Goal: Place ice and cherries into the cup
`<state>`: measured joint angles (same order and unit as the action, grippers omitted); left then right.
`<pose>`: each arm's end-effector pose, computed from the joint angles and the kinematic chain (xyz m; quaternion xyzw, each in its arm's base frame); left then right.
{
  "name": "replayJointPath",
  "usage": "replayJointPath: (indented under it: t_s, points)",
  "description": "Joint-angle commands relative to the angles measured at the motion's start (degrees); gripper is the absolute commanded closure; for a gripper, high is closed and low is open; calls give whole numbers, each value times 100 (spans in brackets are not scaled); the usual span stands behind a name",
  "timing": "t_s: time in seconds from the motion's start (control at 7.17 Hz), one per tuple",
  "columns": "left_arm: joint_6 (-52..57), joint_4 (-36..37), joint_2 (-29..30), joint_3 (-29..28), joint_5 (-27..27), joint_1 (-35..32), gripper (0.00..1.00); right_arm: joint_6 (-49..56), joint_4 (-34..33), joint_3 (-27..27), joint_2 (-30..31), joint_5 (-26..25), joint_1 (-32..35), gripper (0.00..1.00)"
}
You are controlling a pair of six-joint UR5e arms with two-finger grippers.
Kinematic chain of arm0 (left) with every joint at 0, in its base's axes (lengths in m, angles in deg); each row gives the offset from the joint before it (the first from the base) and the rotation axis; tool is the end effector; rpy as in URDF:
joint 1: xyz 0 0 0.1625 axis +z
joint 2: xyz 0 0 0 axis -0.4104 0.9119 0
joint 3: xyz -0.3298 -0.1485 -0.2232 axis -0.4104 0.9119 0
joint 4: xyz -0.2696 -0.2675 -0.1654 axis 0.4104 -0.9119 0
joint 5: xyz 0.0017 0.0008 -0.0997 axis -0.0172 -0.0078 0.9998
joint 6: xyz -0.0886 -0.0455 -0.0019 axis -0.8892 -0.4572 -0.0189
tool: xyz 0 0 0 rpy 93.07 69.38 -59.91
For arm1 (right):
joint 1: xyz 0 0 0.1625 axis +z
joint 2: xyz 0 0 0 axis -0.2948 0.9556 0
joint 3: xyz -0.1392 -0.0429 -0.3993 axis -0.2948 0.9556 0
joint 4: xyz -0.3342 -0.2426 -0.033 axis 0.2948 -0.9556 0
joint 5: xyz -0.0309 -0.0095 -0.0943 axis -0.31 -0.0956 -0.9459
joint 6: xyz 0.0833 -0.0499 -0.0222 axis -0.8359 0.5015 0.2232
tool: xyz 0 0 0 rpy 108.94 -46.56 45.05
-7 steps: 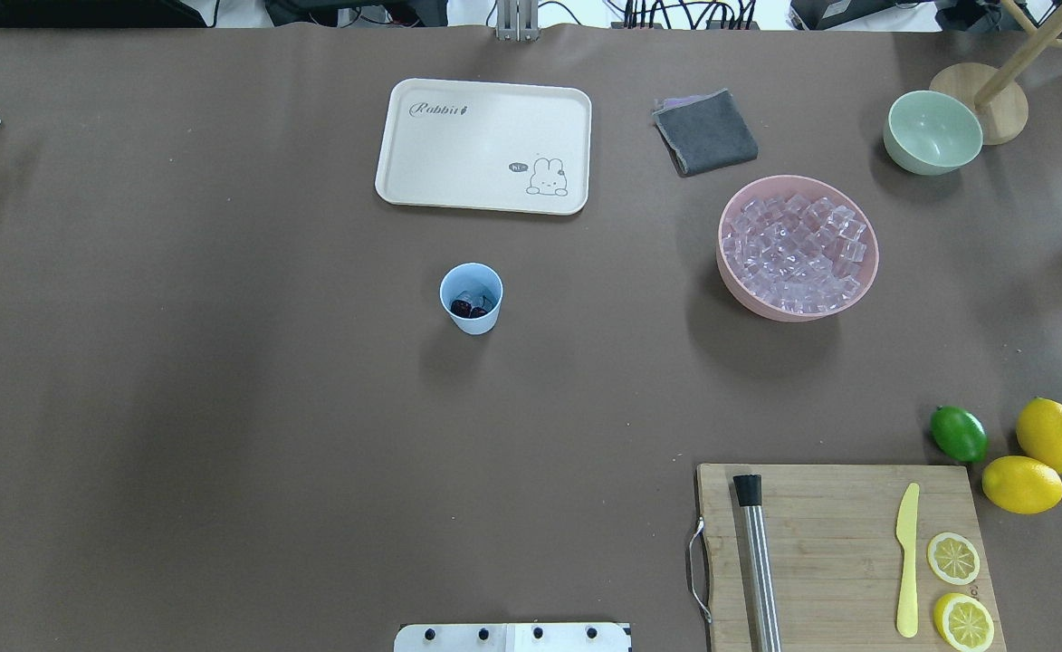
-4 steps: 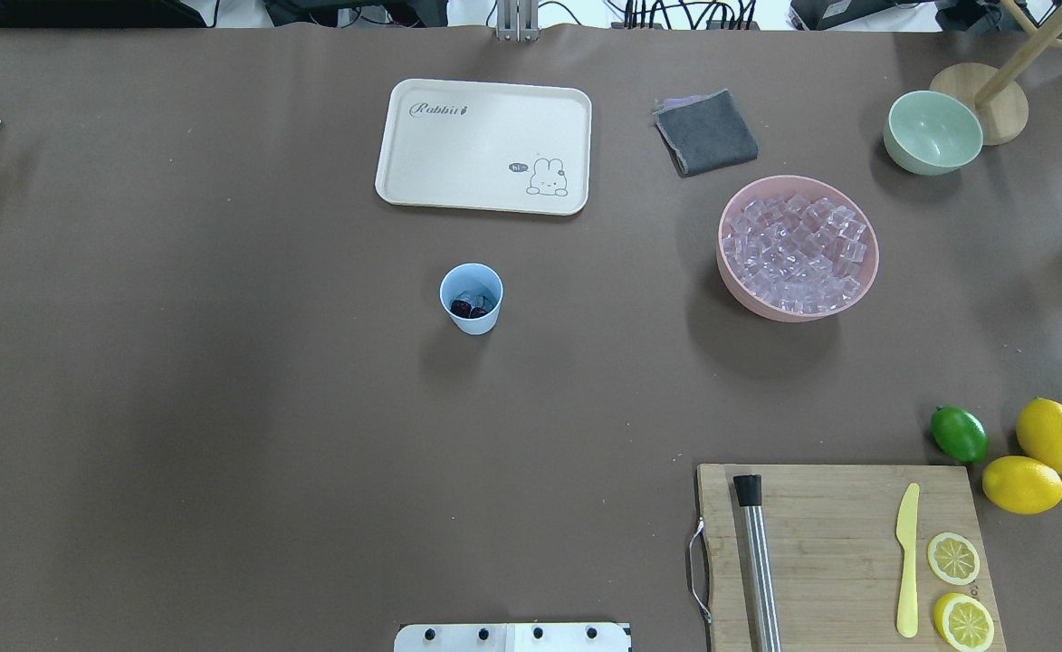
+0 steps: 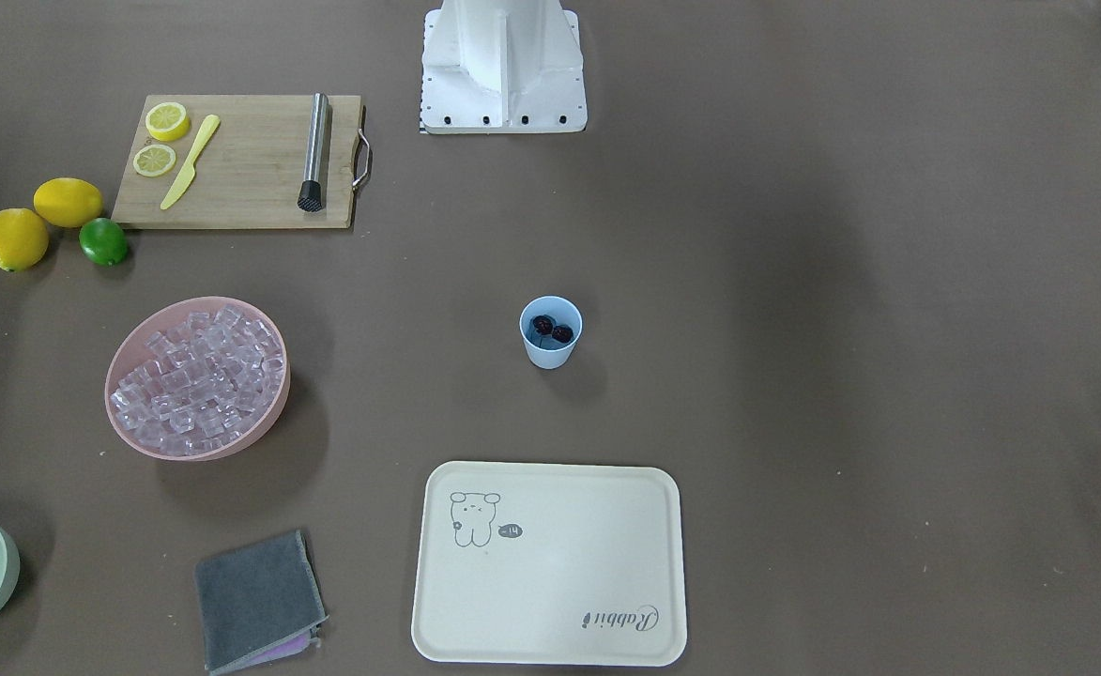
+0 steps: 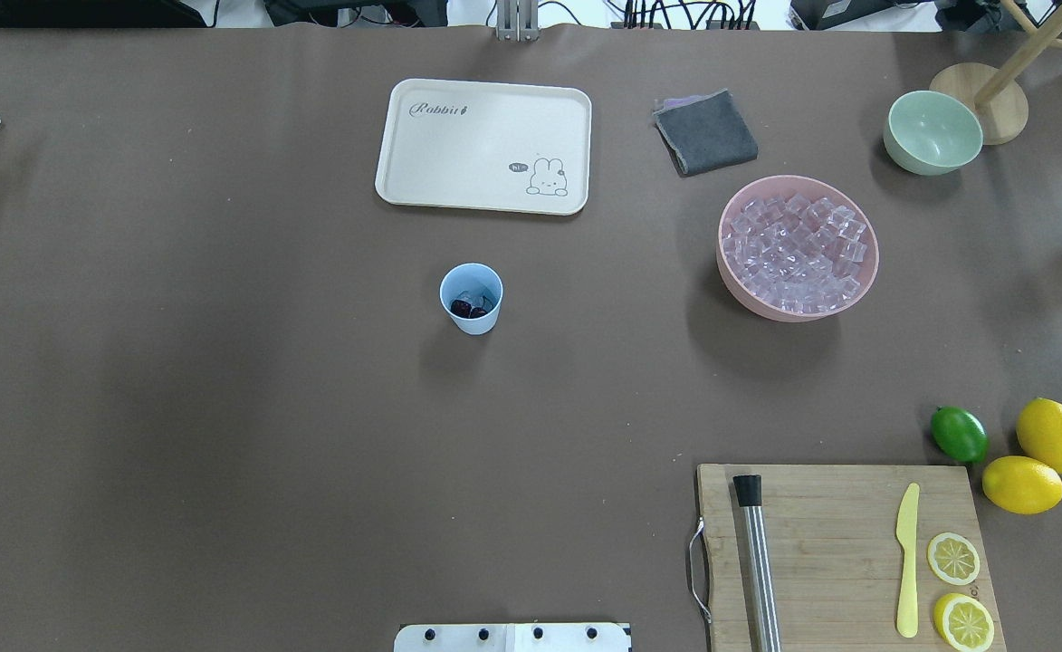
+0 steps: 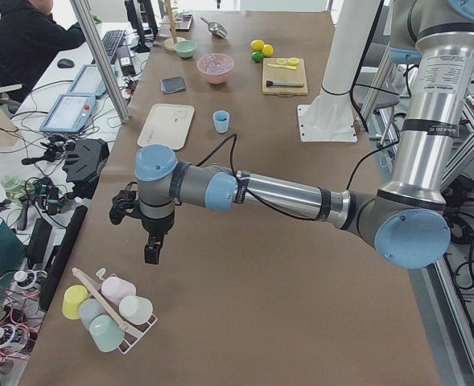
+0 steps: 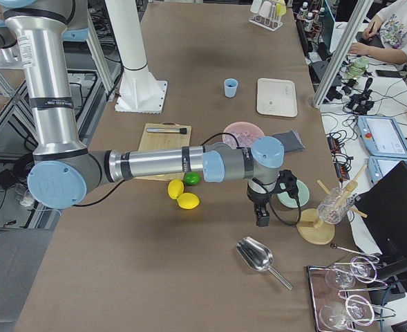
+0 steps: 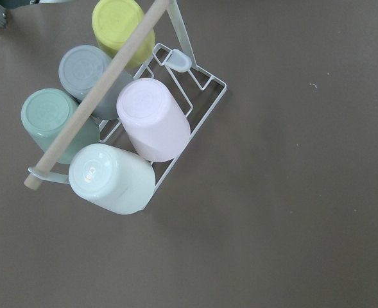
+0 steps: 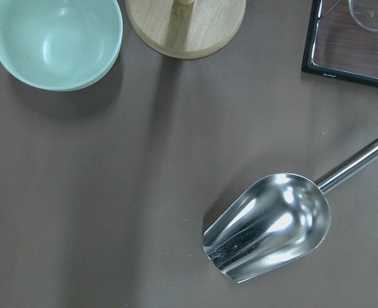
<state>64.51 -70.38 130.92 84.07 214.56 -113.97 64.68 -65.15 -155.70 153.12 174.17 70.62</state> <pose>-0.0701 -0.5709 0.5655 0.1031 0.3243 0.0016 0.9403 0.0469 -0.5515 0.5939 0.0704 -0.3465 -0.0649 0.9332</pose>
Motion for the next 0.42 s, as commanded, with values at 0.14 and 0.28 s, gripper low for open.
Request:
replayJointPath:
  t_s: [0.14,0.28]
  points:
    - [11,300,-81,191,33,97,2,8,-22,-75,34,79,39,1]
    - [11,422,-55,287,42,97,2,8,-48,-127,25,271,47,1]
